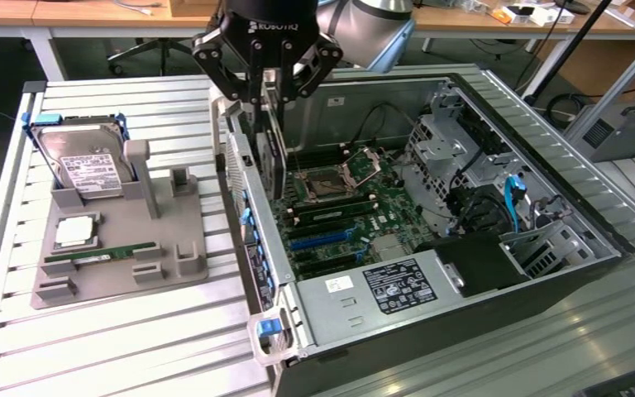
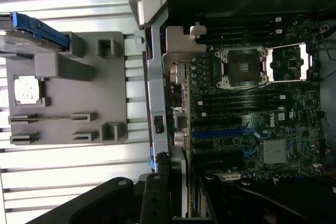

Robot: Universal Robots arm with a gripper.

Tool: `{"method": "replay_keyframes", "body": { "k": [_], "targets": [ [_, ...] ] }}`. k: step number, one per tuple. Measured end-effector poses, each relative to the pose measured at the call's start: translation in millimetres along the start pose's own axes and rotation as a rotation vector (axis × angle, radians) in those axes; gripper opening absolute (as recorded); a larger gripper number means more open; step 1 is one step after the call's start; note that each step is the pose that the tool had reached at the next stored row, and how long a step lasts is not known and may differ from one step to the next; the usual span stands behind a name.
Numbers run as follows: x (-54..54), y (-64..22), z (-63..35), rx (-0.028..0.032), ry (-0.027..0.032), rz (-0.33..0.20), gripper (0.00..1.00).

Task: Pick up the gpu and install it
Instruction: 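Pick up the gpu and move the gpu toward the slot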

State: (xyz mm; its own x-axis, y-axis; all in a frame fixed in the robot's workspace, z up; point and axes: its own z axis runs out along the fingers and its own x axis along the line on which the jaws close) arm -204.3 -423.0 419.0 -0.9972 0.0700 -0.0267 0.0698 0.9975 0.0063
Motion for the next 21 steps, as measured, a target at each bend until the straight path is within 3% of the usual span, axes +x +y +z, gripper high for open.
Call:
{"method": "replay_keyframes", "body": {
  "k": [21],
  "targets": [
    [-8.5, 0.5, 4.6, 0.006, -0.0004, 0.0, 0.27]
  ]
}}
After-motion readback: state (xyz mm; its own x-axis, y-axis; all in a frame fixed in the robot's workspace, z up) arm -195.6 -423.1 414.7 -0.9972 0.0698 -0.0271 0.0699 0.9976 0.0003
